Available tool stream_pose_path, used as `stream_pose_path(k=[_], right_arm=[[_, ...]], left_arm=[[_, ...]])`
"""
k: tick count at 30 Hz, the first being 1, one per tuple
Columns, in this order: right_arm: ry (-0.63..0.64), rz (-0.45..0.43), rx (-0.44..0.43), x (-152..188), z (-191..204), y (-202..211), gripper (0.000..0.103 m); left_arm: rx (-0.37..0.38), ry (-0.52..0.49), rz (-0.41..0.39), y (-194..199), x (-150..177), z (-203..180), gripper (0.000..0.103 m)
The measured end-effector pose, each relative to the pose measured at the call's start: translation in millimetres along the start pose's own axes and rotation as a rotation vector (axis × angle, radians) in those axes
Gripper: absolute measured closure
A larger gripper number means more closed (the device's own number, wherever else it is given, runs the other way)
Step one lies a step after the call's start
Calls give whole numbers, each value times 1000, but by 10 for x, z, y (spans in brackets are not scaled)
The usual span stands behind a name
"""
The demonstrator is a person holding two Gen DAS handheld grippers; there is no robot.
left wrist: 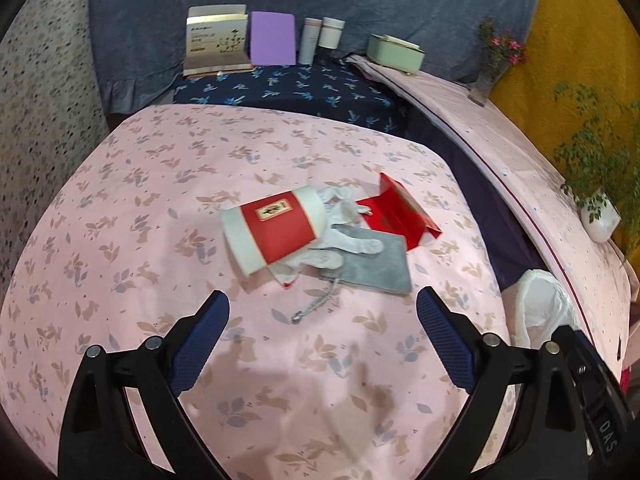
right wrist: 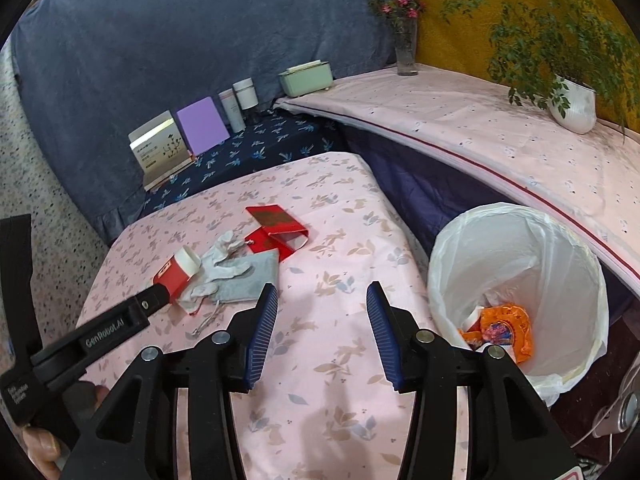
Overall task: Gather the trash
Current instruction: 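Move both tools back over the remaining trash pile, then grasp the red-and-white paper cup with the left tool while the right tool grasps the white glove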
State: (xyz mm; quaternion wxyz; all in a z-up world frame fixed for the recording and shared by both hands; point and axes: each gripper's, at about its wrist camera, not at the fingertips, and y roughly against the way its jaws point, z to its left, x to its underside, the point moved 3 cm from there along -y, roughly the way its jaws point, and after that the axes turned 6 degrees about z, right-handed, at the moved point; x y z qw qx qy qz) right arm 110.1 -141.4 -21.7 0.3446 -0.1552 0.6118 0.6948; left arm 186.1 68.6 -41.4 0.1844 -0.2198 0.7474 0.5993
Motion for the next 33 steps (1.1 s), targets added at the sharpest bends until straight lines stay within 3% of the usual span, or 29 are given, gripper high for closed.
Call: stream_pose_path(k=[13, 27, 29, 31, 33], right_arm=[[43, 77, -33, -26, 339, -563, 57], [69, 132, -74, -192, 664, -1166, 57], [72, 139, -78, -198, 691, -1219, 57], [76, 145, -82, -192, 735, -1262, 57], [80, 148, -87, -196, 769, -1290, 57]], left_arm=[[-34, 119, 65, -448, -374, 378, 13], [-71, 118, 159, -1046, -635, 393, 13], [-69, 111, 149, -1047, -635, 402, 17], [-64, 94, 145, -1035, -641, 412, 35], [-53, 96, 141, -1003, -645, 455, 43]])
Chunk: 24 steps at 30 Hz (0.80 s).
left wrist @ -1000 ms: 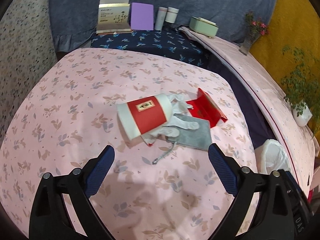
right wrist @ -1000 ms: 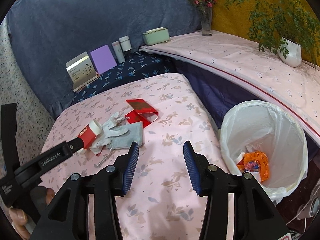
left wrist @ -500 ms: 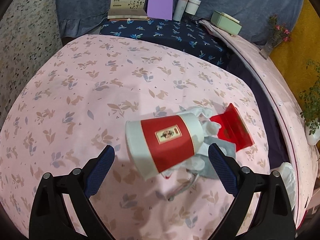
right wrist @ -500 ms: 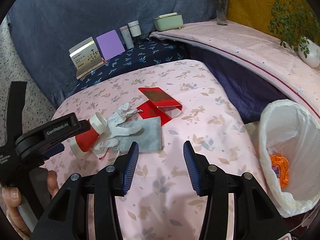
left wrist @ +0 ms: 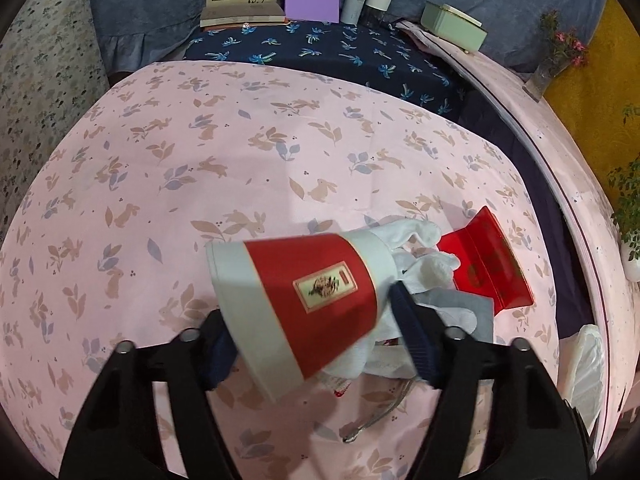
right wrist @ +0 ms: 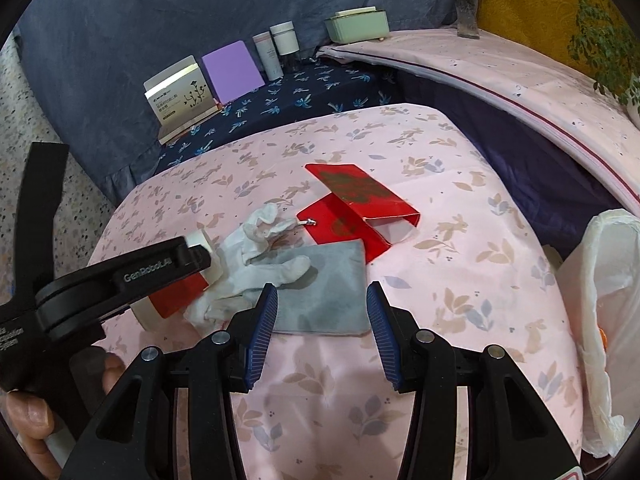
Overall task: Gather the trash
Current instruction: 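Grasp the red-and-white paper cup with the left tool while the right tool grasps the white glove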
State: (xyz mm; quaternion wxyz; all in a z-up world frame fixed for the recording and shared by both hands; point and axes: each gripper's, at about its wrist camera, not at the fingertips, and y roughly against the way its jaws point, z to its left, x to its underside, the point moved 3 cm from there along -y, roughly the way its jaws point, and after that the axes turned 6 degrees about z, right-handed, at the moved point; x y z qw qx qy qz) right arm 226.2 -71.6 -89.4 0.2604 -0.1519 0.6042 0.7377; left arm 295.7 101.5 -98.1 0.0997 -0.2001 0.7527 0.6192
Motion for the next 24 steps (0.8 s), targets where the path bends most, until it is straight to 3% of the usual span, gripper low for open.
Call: stream_pose_path(k=[3, 9, 13, 15, 19, 24], right_arm=[[7, 5, -9, -16, 52, -46, 57], [26, 16, -31, -23, 199, -126, 57], [45, 31, -40, 5, 303, -188, 57], [52, 43, -45, 24, 345, -224, 57], [64, 60, -63, 78, 443, -273, 59], [77, 86, -83, 138, 566, -380, 60]], left_arm=[[19, 6, -8, 50, 5, 82, 52], [33, 5, -18, 97, 33, 215, 57], [50, 0, -24, 157, 55, 289, 87], [54, -2, -33, 198, 65, 316, 95], [54, -5, -63, 295, 82, 373, 101], [55, -9, -77, 369, 106, 433, 101]])
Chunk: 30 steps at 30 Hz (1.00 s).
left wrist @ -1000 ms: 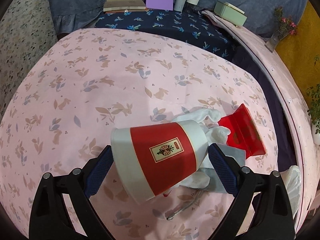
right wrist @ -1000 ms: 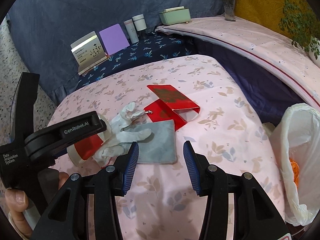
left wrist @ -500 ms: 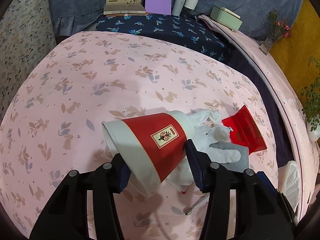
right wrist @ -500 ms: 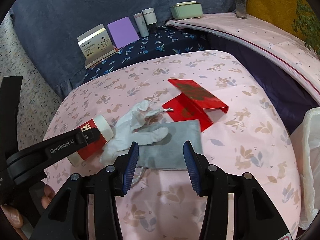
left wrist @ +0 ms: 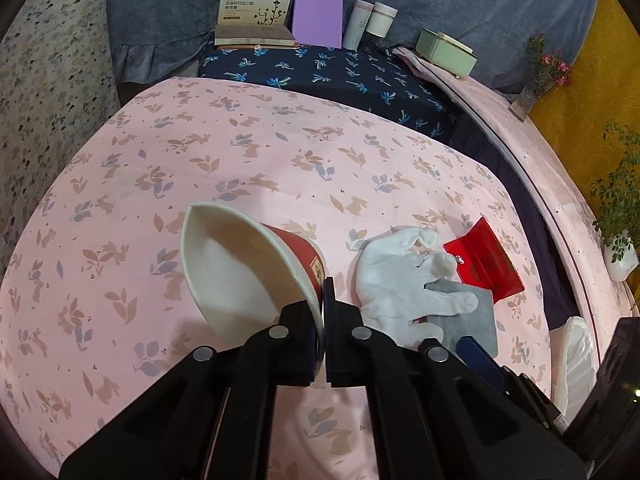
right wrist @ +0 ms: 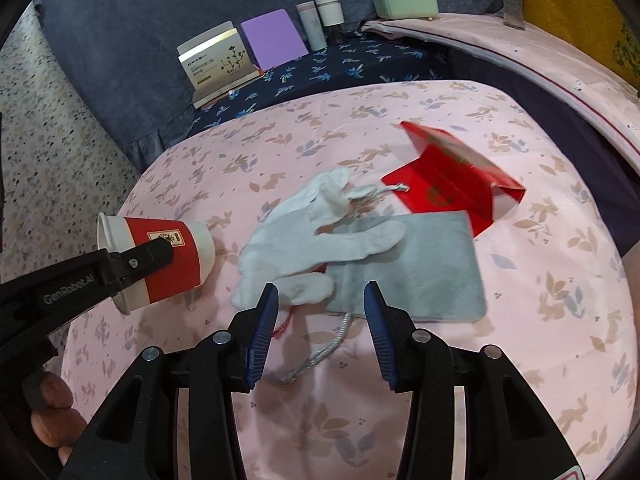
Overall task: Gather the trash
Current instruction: 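Grasp the red-and-white paper cup with the left tool while the right tool grasps the white glove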
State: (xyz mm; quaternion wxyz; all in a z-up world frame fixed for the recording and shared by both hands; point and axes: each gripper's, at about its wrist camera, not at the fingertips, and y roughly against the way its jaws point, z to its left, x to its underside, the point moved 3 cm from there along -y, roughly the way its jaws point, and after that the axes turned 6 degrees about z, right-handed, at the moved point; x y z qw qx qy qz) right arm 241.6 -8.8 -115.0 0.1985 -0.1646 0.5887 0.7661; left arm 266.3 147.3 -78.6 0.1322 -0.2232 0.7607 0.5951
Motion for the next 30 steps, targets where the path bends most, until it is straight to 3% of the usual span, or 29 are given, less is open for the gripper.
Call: stream_pose_path(k=[11, 14, 15, 16, 24, 30], right_arm=[[23, 28, -49, -18, 263, -170, 62], [28, 55, -57, 8, 319, -281, 82], [24, 71, -66, 24, 323, -326, 96], [17, 87, -74, 42, 322, -363, 99], [1, 53, -69, 62, 281, -191, 100], [-11, -12, -65, 41, 203, 161, 100]], left_arm=[[-13, 8, -24, 129, 13, 187, 101], [-20, 13, -21, 132, 23, 239, 101], [-24, 14, -21, 130, 28, 249, 101], [-27, 16, -19, 128, 35, 265, 101], [-26, 33, -16, 196, 117, 338, 101], [-12, 15, -30, 324, 160, 218, 101]])
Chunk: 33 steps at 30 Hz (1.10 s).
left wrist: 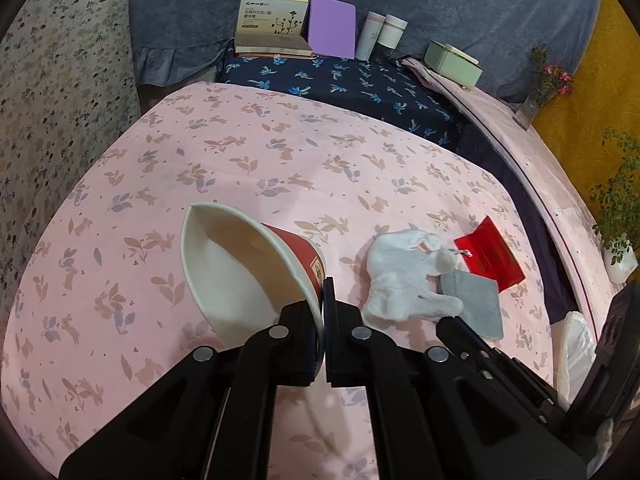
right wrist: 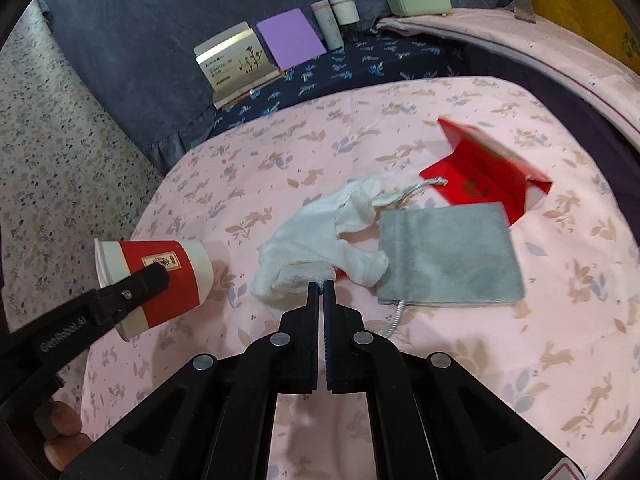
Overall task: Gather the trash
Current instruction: 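Grasp the red-and-white paper cup with the left tool while the right tool grasps the white glove, then carry the paper cup and white glove over the bin and open both tools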
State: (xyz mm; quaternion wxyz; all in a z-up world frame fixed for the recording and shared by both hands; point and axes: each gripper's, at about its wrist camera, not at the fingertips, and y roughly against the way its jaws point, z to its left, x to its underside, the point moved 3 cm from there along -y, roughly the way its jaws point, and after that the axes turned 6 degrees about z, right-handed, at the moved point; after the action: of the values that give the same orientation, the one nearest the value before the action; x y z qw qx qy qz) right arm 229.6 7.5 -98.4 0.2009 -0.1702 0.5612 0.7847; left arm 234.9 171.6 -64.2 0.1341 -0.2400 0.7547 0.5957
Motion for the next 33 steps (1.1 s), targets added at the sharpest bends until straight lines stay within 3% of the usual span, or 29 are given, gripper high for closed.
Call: stream_pose_path(k=[9, 17, 33], right_arm=[[-11, -125, 14, -81, -110, 682, 100], [-54, -229, 40, -31, -433, 1330, 101], [-241, -378, 156, 347, -1661, 2379, 101]], left_arm=[[38, -61, -42, 340, 104, -413, 101], [76, -151, -70, 619, 286, -945, 101], [187, -412, -68, 858, 852, -2378, 101]])
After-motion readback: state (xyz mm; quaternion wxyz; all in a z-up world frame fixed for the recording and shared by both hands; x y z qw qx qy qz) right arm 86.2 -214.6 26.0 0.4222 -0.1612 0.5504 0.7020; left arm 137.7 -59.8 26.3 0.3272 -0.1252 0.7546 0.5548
